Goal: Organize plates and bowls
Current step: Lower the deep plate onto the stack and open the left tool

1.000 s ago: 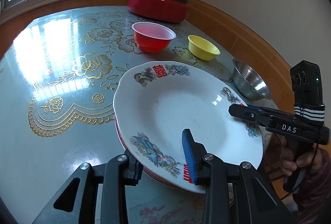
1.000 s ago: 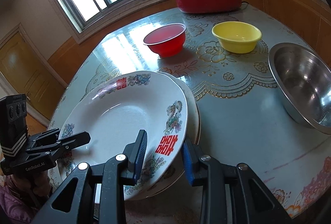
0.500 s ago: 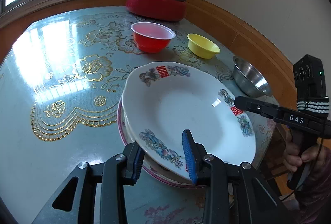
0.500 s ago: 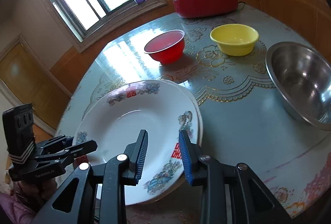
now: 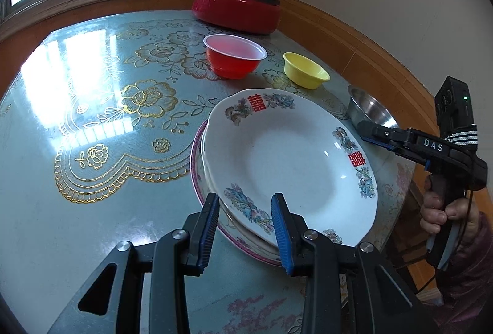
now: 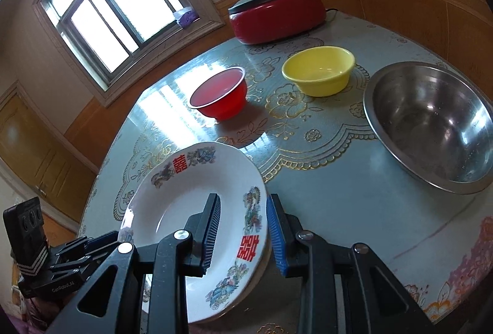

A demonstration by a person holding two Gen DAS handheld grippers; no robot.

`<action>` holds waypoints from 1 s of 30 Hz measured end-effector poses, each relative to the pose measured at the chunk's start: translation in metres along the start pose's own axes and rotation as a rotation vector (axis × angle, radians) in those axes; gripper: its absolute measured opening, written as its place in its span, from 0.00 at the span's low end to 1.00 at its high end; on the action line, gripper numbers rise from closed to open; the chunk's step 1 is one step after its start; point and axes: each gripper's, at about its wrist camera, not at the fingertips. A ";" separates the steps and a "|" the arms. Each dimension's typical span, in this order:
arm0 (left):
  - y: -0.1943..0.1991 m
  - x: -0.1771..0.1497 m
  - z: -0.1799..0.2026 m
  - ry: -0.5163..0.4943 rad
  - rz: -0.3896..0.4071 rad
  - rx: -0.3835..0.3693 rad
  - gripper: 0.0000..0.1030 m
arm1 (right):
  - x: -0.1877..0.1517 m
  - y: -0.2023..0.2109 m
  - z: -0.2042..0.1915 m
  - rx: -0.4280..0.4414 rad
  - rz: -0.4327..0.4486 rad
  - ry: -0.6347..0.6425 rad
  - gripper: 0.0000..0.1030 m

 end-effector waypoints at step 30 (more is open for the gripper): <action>-0.009 0.004 -0.018 0.056 -0.010 0.026 0.43 | -0.019 -0.040 -0.025 -0.098 -0.112 0.188 0.32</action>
Point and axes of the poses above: each gripper's, at about its wrist camera, not at the fingertips, and y roughly against the way its jaws point, z to its right, x to its top, and after that the axes turned 10 degrees about -y, right-handed
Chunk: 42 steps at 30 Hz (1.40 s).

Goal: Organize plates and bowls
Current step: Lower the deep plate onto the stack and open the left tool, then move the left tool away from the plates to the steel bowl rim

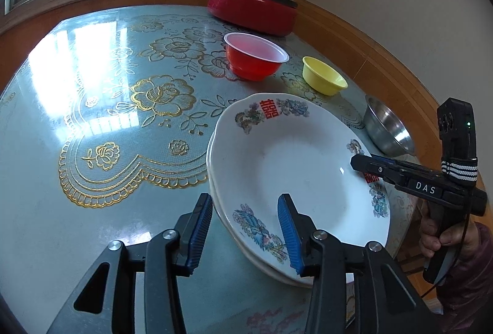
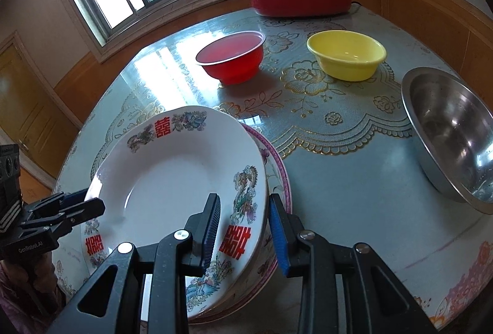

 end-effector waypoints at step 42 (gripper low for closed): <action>0.023 -0.015 -0.006 0.028 0.021 0.201 0.71 | -0.003 -0.030 -0.038 0.126 -0.108 0.007 0.45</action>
Point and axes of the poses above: each gripper's, at about its wrist camera, not at the fingertips, and y roughly against the way its jaws point, z to its right, x to its top, and after that the axes turned 10 degrees about -y, right-handed
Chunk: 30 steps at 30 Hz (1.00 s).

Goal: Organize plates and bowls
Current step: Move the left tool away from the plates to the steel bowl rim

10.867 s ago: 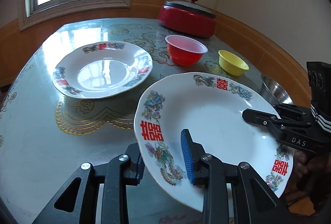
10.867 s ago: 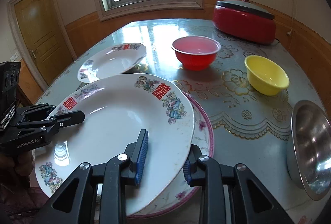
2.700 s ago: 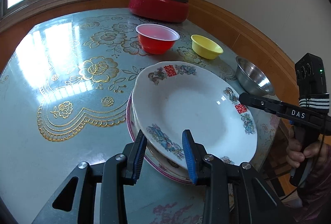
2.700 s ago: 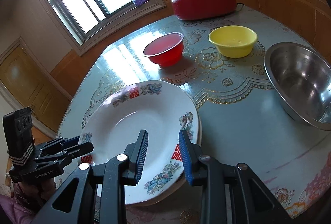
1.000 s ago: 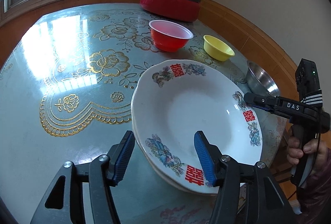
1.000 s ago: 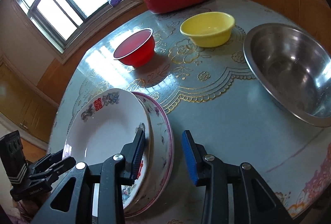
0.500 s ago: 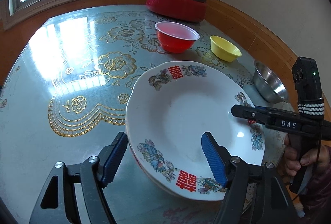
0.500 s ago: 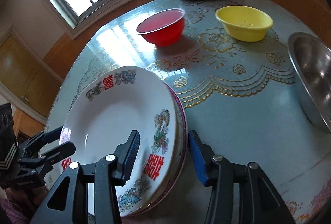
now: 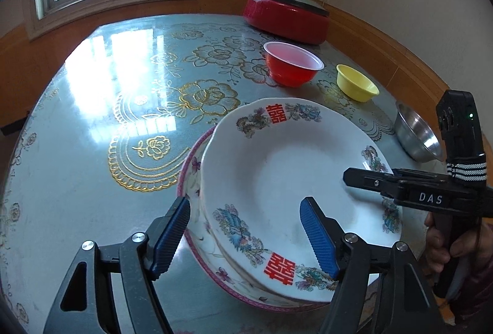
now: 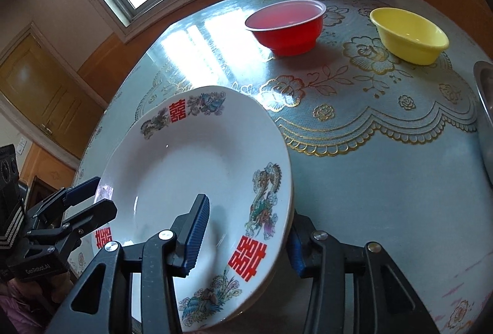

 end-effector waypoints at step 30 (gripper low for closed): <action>0.025 0.019 0.011 -0.069 0.079 0.025 0.71 | -0.023 0.059 0.023 -0.153 0.190 -0.115 0.46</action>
Point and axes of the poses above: each gripper's, at about its wrist camera, not at the fingertips, and y roughly against the way its jaws point, z to its right, x to its top, and after that the axes turned 10 degrees about -y, right-handed
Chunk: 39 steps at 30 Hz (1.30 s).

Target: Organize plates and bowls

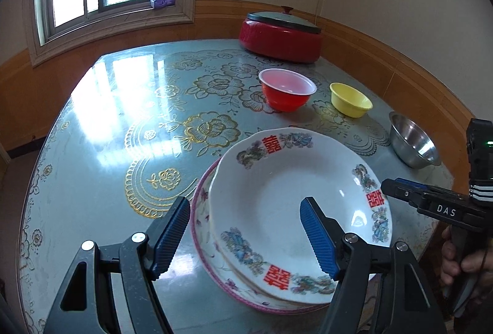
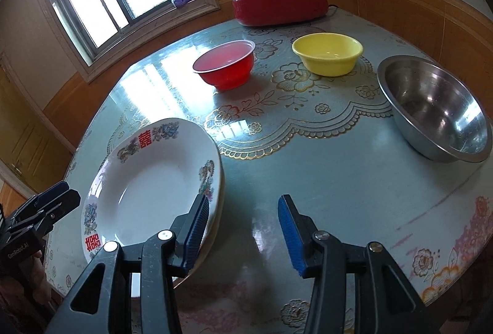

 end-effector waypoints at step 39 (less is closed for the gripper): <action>-0.174 0.126 0.275 -0.070 -0.167 -0.250 0.25 | 0.146 0.001 0.264 -0.022 -0.067 -0.067 0.13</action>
Point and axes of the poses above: each gripper's, at about its wrist camera, not at the fingertips, and y roughly against the way its jaws point, z to its right, x to its top, and after that the axes turned 10 degrees about -y, right-handed
